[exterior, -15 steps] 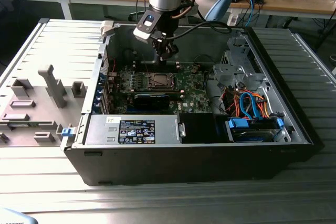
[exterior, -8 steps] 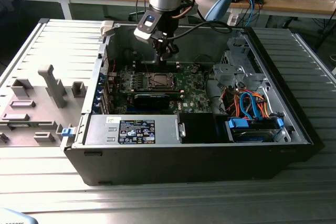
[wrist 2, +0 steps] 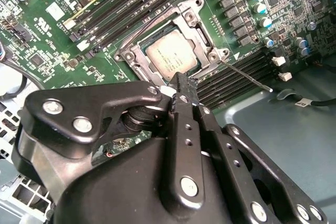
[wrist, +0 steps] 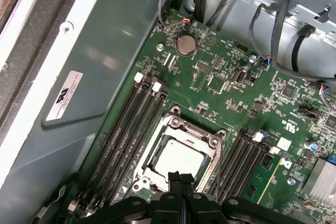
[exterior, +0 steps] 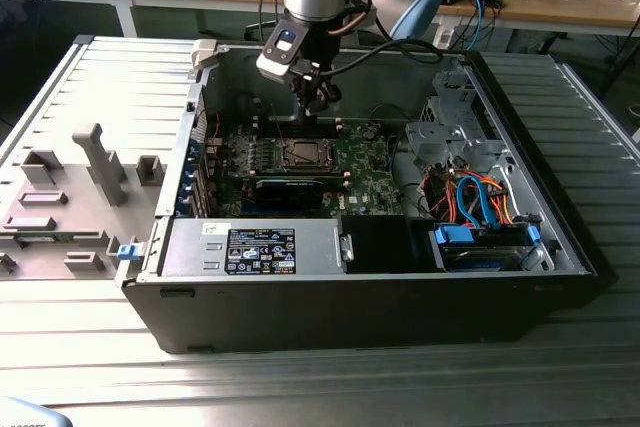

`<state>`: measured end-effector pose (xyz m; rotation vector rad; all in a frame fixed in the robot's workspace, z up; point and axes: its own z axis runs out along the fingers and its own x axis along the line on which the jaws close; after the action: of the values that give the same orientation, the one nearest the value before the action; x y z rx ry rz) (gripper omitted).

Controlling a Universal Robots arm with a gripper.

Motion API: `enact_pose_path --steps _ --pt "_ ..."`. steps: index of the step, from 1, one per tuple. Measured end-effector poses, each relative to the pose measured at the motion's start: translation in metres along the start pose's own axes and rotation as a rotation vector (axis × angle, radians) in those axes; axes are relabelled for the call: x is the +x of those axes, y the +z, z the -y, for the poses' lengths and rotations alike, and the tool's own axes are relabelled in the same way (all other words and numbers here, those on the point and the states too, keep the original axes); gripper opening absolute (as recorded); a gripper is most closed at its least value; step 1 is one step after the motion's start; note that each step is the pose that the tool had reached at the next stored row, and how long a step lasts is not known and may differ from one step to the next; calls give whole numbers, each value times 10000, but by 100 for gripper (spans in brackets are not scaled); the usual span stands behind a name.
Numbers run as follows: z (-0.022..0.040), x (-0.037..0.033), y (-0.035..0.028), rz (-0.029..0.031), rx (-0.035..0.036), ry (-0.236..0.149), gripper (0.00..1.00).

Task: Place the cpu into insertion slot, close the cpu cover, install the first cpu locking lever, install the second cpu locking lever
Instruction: 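Install the first cpu locking lever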

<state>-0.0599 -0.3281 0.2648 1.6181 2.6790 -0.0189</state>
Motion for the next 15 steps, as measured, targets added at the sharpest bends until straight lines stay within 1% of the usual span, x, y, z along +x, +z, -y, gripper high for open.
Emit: enact_pose_path --steps 15 --pt "0 0 0 2 -8 -472 11"
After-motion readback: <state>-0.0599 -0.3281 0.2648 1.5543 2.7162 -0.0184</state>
